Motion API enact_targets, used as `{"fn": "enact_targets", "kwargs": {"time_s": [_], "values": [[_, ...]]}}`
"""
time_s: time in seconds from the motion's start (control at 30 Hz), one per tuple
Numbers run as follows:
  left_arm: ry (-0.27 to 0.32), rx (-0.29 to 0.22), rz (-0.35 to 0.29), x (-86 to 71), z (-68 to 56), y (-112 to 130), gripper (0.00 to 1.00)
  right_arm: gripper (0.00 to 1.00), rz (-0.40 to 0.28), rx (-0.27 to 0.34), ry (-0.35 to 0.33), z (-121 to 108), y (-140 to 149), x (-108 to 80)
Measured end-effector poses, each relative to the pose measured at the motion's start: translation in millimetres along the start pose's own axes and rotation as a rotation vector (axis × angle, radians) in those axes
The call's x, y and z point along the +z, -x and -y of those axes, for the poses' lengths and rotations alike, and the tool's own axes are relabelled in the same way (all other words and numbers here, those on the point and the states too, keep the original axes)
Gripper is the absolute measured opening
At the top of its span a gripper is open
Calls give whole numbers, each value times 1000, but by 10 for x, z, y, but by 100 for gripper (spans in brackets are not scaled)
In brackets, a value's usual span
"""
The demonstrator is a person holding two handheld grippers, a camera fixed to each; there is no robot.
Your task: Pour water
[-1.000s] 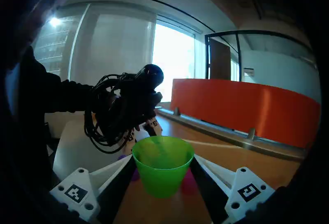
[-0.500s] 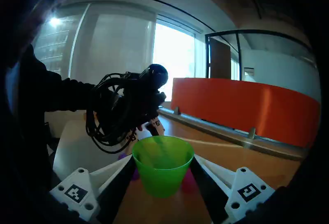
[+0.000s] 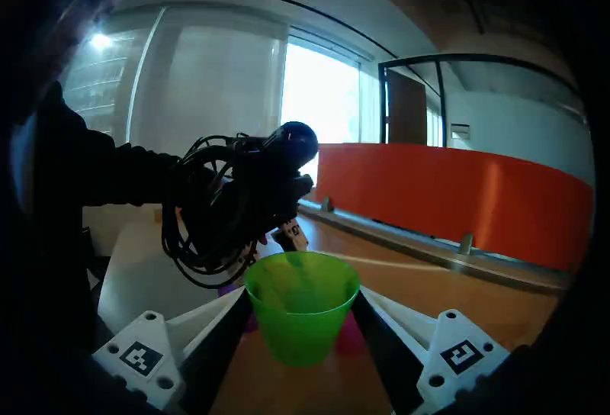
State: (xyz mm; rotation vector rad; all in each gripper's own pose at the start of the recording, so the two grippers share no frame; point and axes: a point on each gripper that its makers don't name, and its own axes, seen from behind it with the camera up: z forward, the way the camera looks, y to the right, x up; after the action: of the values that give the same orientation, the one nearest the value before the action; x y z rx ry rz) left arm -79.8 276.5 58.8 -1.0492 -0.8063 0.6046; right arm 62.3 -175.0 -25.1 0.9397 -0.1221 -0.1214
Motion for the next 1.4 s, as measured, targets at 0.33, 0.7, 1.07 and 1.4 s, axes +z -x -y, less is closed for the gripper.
{"fn": "enact_targets", "kwargs": {"time_s": [0.33,0.7,1.07,1.4], "values": [[-3,6,16,92,-6,12,91,91,0,5,6,-25,32,-25],[-8,8,10,120,23,-9,91,91,1,4,8,-25,52,-38],[-11,6,-17,146,36,-28,89,91,2,6,11,-22,61,-42],[-20,3,-27,143,34,-35,88,91,0,7,14,-40,57,-39]]}}
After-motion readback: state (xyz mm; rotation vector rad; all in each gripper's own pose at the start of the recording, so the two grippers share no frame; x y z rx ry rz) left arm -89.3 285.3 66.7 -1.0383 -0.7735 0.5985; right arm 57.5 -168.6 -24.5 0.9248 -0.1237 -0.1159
